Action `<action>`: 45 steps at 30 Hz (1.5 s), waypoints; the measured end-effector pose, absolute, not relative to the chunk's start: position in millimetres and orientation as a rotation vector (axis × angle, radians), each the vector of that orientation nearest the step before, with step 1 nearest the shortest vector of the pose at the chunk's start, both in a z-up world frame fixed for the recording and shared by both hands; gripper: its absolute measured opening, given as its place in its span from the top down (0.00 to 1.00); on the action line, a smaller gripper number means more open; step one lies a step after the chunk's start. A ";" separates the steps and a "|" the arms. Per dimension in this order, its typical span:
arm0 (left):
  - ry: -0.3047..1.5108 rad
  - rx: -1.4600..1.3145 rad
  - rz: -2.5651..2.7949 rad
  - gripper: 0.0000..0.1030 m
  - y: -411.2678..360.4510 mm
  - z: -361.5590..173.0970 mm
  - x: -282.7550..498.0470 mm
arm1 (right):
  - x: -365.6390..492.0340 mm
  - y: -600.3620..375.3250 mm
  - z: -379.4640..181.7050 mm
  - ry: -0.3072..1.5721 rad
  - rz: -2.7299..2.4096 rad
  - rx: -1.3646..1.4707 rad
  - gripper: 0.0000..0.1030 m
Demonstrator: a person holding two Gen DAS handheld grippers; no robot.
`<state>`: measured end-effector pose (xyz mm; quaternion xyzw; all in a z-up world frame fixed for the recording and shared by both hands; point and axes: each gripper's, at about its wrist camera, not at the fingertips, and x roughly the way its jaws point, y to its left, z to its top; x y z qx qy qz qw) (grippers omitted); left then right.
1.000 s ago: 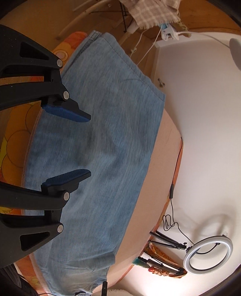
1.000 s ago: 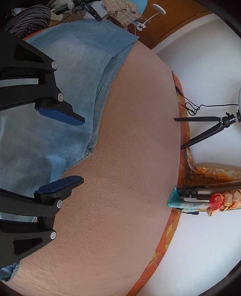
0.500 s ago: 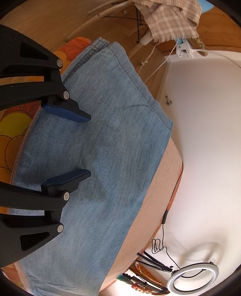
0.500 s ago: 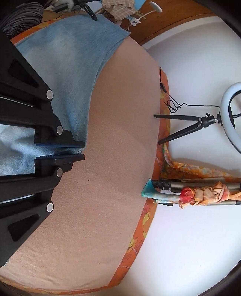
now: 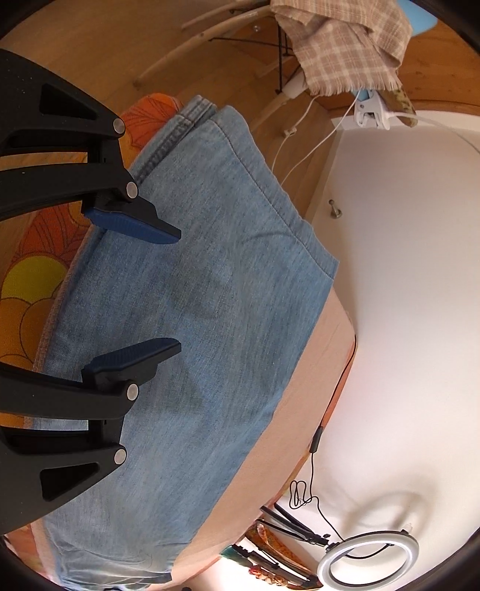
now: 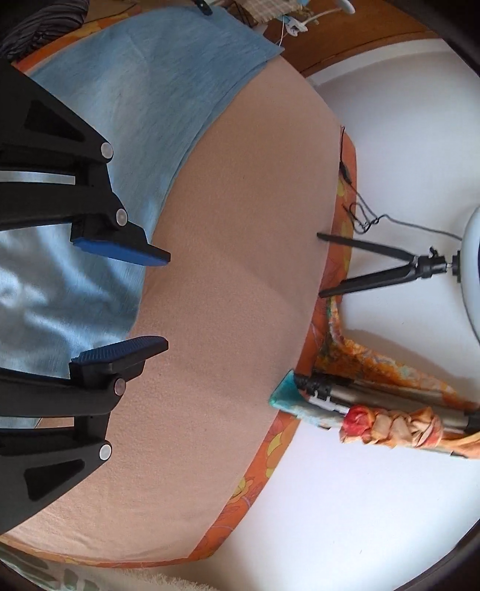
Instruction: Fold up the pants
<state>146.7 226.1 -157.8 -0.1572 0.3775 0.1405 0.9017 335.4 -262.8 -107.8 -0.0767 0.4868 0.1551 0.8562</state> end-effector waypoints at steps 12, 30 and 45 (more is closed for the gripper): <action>0.791 -0.324 0.320 0.50 258.4 -162.8 153.2 | 341.4 -76.2 -113.4 1.023 0.864 -0.246 0.61; 0.774 -0.288 0.275 0.46 253.8 -170.5 156.7 | 338.8 -0.5 -169.0 1.144 0.976 -0.444 0.72; 0.773 -0.294 0.272 0.46 253.7 -170.4 157.1 | 346.7 8.4 -169.4 1.142 0.982 -0.445 0.96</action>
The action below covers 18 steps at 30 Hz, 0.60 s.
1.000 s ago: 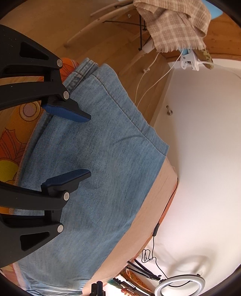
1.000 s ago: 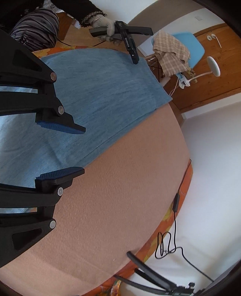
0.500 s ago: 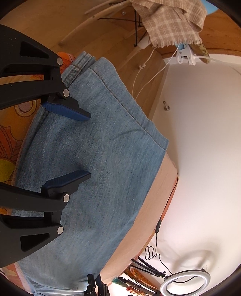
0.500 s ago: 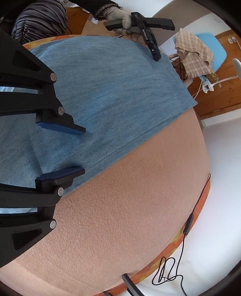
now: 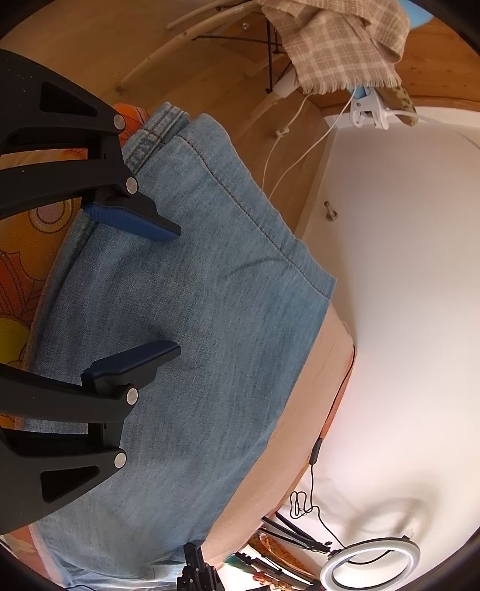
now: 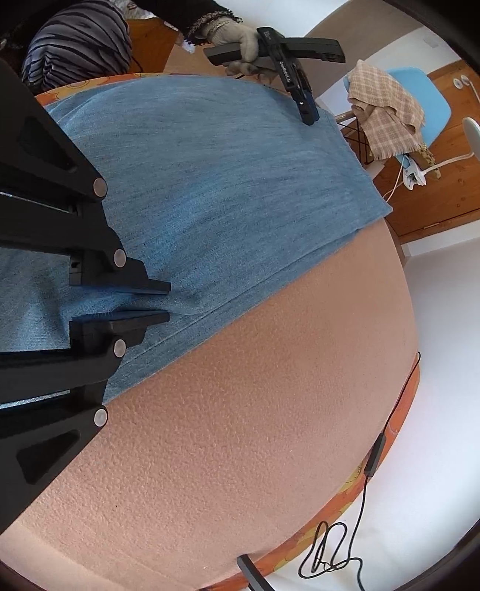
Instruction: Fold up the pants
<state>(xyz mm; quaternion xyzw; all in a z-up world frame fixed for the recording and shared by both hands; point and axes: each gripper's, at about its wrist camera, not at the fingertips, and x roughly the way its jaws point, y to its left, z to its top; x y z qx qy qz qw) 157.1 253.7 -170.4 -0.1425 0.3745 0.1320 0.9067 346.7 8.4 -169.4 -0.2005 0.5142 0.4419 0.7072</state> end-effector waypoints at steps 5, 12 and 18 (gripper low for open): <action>0.764 -0.327 0.271 0.46 256.3 -169.0 154.3 | 345.4 7.6 -145.4 1.029 0.913 -0.485 0.98; 0.712 -0.445 0.294 0.46 282.1 -155.4 129.6 | 344.0 20.1 -164.2 1.108 0.900 -0.556 0.71; 0.688 -0.626 0.359 0.46 334.2 -154.6 104.2 | 311.5 5.6 -124.8 1.013 0.934 -0.427 0.61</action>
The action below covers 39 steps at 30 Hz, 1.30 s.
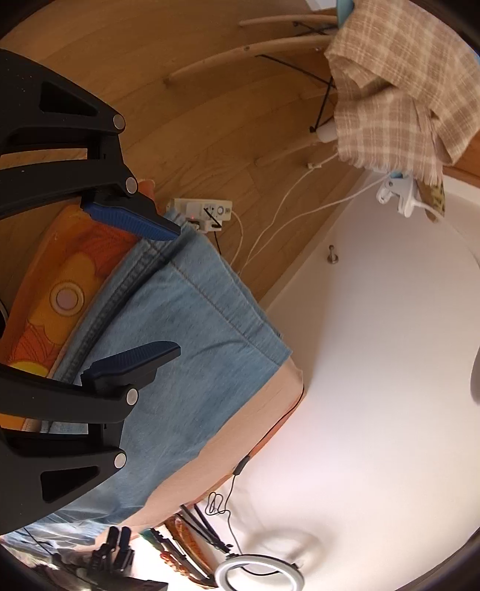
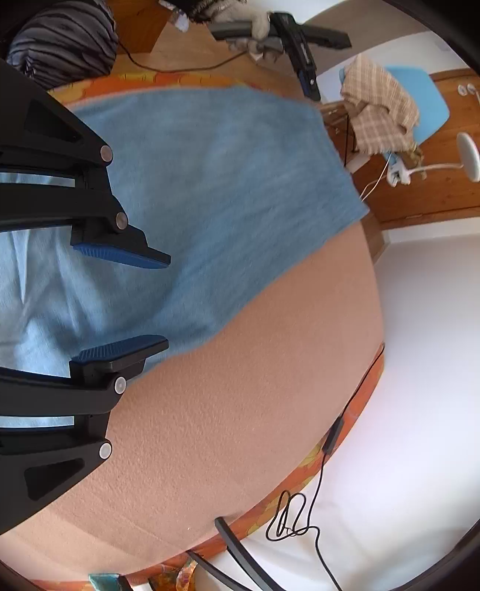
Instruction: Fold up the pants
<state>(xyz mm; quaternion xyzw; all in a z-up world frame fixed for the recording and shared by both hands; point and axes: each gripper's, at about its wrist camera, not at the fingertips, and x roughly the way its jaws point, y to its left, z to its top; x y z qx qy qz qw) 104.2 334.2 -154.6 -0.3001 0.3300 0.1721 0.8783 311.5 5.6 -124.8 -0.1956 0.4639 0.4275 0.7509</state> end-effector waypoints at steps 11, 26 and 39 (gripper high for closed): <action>0.686 -0.833 0.356 0.48 361.5 -179.0 105.7 | 194.8 28.5 -125.3 1.070 1.258 -0.511 0.63; 0.712 -0.781 0.392 0.51 372.0 -175.4 111.2 | 168.6 45.2 -146.0 1.101 1.294 -0.624 1.00; 0.636 -1.062 0.303 0.51 384.1 -189.7 84.9 | 169.5 37.6 -146.9 1.112 1.230 -0.603 0.82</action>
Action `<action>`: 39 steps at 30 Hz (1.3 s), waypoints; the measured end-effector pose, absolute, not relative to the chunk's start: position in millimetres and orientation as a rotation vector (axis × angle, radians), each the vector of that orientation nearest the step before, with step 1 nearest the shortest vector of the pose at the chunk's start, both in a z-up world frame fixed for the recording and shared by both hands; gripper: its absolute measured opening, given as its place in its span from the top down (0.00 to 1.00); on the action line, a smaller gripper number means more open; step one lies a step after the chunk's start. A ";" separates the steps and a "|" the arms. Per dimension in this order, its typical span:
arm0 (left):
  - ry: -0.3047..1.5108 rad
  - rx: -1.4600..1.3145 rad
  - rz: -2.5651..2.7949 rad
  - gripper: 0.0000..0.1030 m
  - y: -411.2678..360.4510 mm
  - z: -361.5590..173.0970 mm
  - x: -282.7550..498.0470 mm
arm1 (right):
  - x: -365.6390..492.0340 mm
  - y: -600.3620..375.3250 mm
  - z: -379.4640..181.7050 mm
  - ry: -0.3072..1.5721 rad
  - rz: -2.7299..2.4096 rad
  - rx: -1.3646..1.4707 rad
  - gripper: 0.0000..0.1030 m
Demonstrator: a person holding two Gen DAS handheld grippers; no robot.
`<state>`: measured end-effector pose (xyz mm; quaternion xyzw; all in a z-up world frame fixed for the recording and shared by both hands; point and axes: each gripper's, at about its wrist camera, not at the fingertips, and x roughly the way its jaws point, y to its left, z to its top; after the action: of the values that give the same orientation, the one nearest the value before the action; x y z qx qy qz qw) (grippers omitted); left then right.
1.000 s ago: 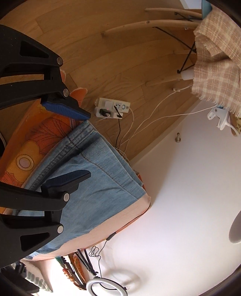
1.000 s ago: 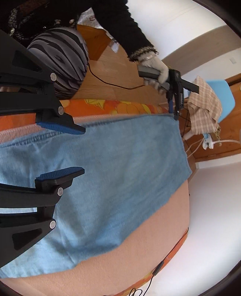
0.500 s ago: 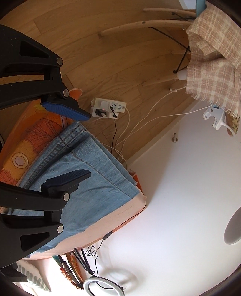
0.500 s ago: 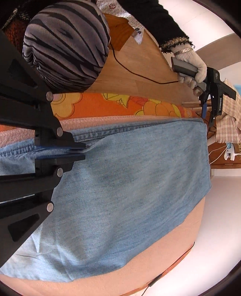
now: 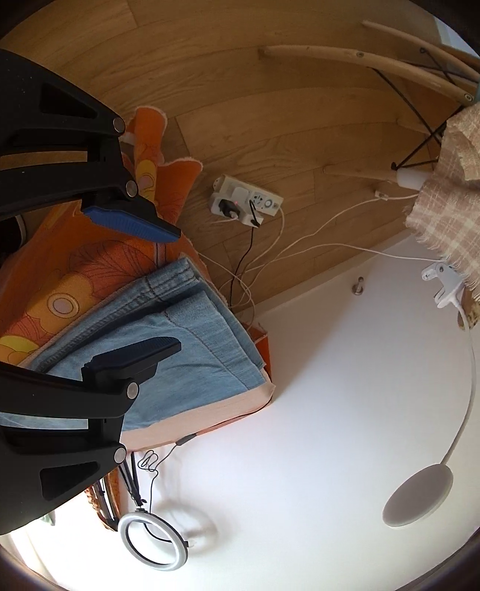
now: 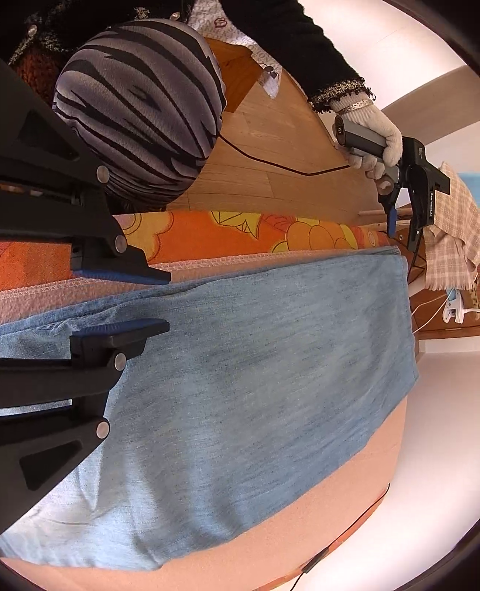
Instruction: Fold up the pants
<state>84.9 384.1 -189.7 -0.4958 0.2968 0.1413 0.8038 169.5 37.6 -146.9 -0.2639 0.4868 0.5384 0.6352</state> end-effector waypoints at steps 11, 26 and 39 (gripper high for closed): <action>0.596 -0.957 0.244 0.51 365.0 -173.0 107.7 | 175.4 31.6 -149.8 1.130 1.178 -0.547 0.81; 0.693 -0.727 0.318 0.89 343.9 -178.6 153.4 | 175.0 32.5 -154.8 1.142 1.176 -0.550 0.78; 0.514 -0.598 0.111 0.91 283.6 -114.7 147.7 | 202.0 10.2 -139.7 1.197 1.131 -0.372 0.65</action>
<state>147.7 283.6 -114.7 -0.2911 0.2503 0.0542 0.9218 202.0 10.2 -139.7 -0.1646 0.5301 0.5008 0.6642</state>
